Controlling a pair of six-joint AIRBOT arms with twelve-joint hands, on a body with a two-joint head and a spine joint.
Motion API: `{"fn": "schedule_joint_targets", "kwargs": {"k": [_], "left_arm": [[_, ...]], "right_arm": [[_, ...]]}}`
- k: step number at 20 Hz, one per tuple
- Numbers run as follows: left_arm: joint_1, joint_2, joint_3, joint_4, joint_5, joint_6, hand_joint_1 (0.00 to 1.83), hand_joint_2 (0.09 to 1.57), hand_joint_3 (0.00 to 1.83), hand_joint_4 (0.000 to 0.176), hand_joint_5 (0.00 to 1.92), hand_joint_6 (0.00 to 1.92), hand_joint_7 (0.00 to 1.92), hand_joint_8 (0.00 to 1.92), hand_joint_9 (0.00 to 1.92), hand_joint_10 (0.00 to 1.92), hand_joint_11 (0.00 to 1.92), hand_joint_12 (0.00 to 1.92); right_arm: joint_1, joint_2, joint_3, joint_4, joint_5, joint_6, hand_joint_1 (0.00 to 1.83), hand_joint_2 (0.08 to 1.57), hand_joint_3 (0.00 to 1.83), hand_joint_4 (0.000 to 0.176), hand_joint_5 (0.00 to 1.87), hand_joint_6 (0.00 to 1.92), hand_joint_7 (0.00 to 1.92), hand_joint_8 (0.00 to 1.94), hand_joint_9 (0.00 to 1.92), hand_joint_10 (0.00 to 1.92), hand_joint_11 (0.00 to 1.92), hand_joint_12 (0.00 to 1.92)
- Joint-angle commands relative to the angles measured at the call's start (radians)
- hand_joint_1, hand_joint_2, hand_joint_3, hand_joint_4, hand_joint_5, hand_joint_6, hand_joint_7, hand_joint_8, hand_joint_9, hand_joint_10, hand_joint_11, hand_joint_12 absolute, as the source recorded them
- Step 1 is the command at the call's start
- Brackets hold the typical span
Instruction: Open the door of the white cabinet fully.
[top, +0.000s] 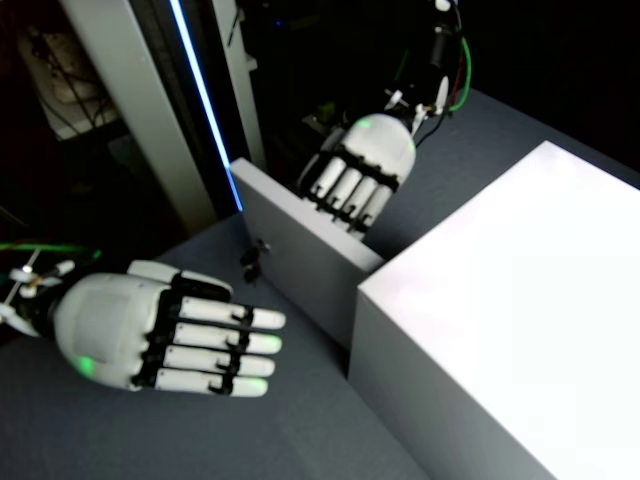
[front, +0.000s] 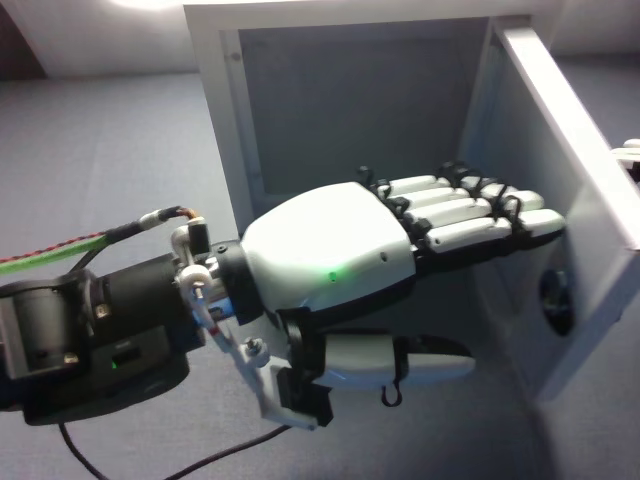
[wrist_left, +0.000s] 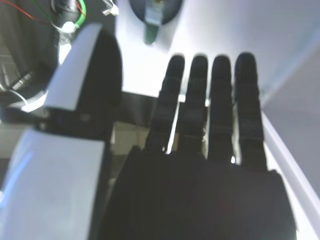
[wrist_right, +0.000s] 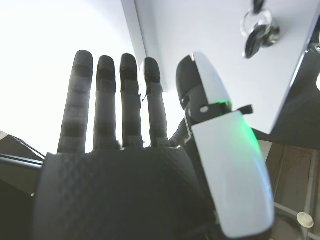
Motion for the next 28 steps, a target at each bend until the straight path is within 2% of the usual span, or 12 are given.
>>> {"fn": "schedule_joint_targets", "kwargs": {"k": [1,11,14,17,19,21,23,24,25,26,27,28], "left_arm": [[-0.014,-0.004,0.000,-0.019,-0.120,-0.005,0.55,1.31,0.00,0.000,0.10,0.00,0.10,0.00,0.12,0.00,0.17,0.06],[0.070,0.090,-0.052,-0.110,-0.206,0.009,0.31,1.40,0.01,0.000,0.13,0.01,0.13,0.01,0.15,0.01,0.22,0.05],[0.141,0.160,-0.093,-0.197,-0.282,0.046,0.19,1.46,0.02,0.000,0.27,0.02,0.22,0.01,0.23,0.01,0.24,0.04],[0.248,0.240,-0.146,-0.303,-0.384,0.085,0.28,1.46,0.00,0.000,0.25,0.01,0.25,0.01,0.26,0.01,0.27,0.05],[0.315,0.288,-0.179,-0.381,-0.458,0.117,0.26,1.46,0.00,0.000,0.22,0.00,0.22,0.00,0.20,0.00,0.20,0.02],[0.383,0.330,-0.203,-0.462,-0.536,0.151,0.03,1.45,0.00,0.000,0.19,0.00,0.15,0.00,0.15,0.00,0.20,0.03],[0.437,0.371,-0.218,-0.532,-0.600,0.184,0.10,1.43,0.00,0.000,0.15,0.00,0.10,0.00,0.10,0.00,0.17,0.02],[0.464,0.393,-0.223,-0.570,-0.634,0.200,0.20,1.43,0.00,0.000,0.18,0.01,0.13,0.01,0.13,0.01,0.19,0.04],[0.484,0.408,-0.225,-0.602,-0.667,0.210,0.24,1.43,0.00,0.000,0.20,0.00,0.16,0.00,0.15,0.00,0.04,0.41],[0.495,0.416,-0.226,-0.621,-0.691,0.216,0.23,1.45,0.01,0.000,0.19,0.00,0.14,0.00,0.13,0.00,0.01,0.39],[0.508,0.423,-0.226,-0.650,-0.726,0.220,0.32,1.42,0.00,0.000,0.16,0.01,0.08,0.01,0.04,0.00,0.00,0.08],[0.518,0.427,-0.224,-0.675,-0.760,0.220,0.31,1.43,0.00,0.000,0.15,0.00,0.07,0.01,0.01,0.00,0.00,0.01]], "right_arm": [[0.006,0.000,0.007,0.025,0.128,0.011,0.83,1.33,0.00,0.000,0.44,0.00,0.40,0.00,0.35,0.00,0.33,0.02],[0.006,0.001,0.005,0.031,0.131,0.016,0.86,1.34,0.00,0.000,0.43,0.00,0.41,0.01,0.36,0.01,0.35,0.02],[0.006,0.009,0.002,0.048,0.152,0.016,0.83,1.36,0.01,0.000,0.43,0.00,0.40,0.00,0.34,0.00,0.32,0.00],[0.006,0.016,-0.001,0.075,0.182,0.016,0.86,1.33,0.00,0.000,0.45,0.01,0.42,0.01,0.34,0.02,0.36,0.02],[0.005,0.019,-0.005,0.098,0.204,0.014,0.87,1.34,0.00,0.000,0.44,0.00,0.42,0.01,0.36,0.02,0.37,0.02],[0.005,0.024,-0.012,0.117,0.228,0.006,0.86,1.36,0.01,0.000,0.42,0.00,0.41,0.00,0.30,0.00,0.27,0.00],[0.005,0.029,-0.017,0.131,0.251,0.001,0.87,1.39,0.01,0.000,0.41,0.00,0.39,0.00,0.30,0.00,0.27,0.01],[0.005,0.030,-0.017,0.137,0.264,0.000,0.86,1.40,0.01,0.000,0.40,0.00,0.39,0.00,0.31,0.01,0.28,0.01],[0.005,0.031,-0.019,0.144,0.279,-0.002,0.87,1.40,0.01,0.000,0.40,0.00,0.39,0.00,0.32,0.01,0.31,0.02],[0.005,0.032,-0.020,0.147,0.290,-0.003,0.90,1.40,0.01,0.000,0.41,0.00,0.40,0.00,0.33,0.01,0.31,0.02],[0.005,0.034,-0.022,0.151,0.307,-0.003,0.96,1.40,0.00,0.000,0.40,0.00,0.38,0.00,0.32,0.00,0.31,0.02],[0.005,0.037,-0.026,0.153,0.323,-0.003,0.98,1.40,0.00,0.000,0.40,0.00,0.37,0.00,0.31,0.00,0.31,0.02]]}}
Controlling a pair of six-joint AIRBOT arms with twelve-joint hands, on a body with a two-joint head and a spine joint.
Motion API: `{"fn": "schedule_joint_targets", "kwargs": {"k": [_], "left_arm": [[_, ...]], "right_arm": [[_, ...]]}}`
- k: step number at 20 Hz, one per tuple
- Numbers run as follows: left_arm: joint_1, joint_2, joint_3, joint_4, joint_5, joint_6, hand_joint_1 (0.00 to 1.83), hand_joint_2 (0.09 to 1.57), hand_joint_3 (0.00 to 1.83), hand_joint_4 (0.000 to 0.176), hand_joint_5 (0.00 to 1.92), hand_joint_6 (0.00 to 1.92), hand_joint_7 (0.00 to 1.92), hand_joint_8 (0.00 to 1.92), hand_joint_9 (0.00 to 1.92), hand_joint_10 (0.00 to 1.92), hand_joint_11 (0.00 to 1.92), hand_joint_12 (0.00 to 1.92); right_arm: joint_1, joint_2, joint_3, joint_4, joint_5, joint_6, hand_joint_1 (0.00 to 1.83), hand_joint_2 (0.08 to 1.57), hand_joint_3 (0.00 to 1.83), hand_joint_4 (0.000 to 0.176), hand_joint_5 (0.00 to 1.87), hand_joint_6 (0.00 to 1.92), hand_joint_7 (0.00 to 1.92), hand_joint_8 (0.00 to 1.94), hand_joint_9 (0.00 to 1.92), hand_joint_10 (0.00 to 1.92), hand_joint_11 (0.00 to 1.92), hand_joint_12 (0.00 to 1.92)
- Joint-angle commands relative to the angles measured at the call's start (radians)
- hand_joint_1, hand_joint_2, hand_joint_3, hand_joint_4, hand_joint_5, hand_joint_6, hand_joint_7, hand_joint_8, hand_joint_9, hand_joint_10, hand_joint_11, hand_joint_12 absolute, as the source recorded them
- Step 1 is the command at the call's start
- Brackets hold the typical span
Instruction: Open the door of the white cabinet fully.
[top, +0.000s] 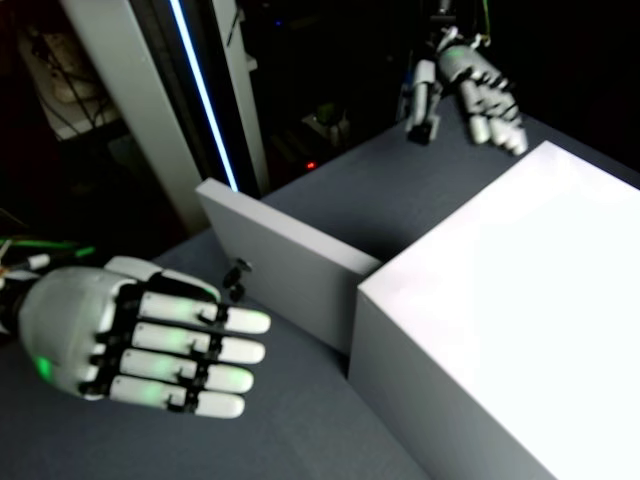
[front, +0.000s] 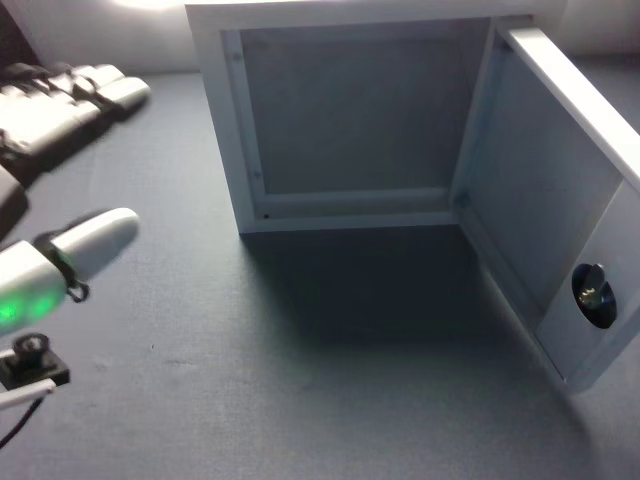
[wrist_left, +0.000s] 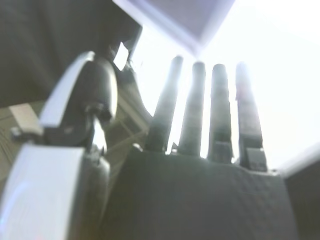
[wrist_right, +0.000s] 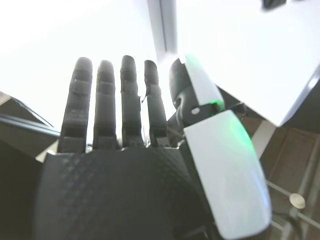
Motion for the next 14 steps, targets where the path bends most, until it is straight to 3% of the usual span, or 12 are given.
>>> {"fn": "schedule_joint_targets", "kwargs": {"k": [1,7,12,14], "left_arm": [[0.005,0.011,0.002,-0.010,-0.176,-0.004,0.45,1.40,0.00,0.000,0.15,0.00,0.07,0.01,0.03,0.01,0.00,0.00],[0.029,0.015,0.011,-0.051,-0.200,-0.012,0.38,1.33,0.00,0.000,0.12,0.00,0.10,0.01,0.08,0.01,0.04,0.02],[0.027,0.012,0.014,-0.058,-0.221,-0.017,0.28,1.37,0.00,0.000,0.09,0.00,0.06,0.00,0.05,0.00,0.04,0.02],[0.029,0.012,0.014,-0.058,-0.223,-0.019,0.26,1.40,0.01,0.000,0.10,0.01,0.06,0.01,0.03,0.00,0.02,0.01]], "right_arm": [[0.005,0.009,-0.001,0.023,0.155,0.003,0.98,1.41,0.00,0.000,0.37,0.00,0.35,0.00,0.30,0.00,0.30,0.01],[0.005,0.031,-0.016,0.015,0.166,-0.014,0.91,1.42,0.00,0.000,0.32,0.00,0.32,0.00,0.30,0.00,0.30,0.01],[0.006,0.038,-0.032,0.007,0.166,-0.017,0.99,1.44,0.00,0.000,0.32,0.00,0.30,0.00,0.28,0.00,0.28,0.00],[0.013,0.040,-0.035,0.001,0.166,-0.021,0.91,1.44,0.00,0.000,0.31,0.00,0.31,0.00,0.30,0.00,0.29,0.01]]}}
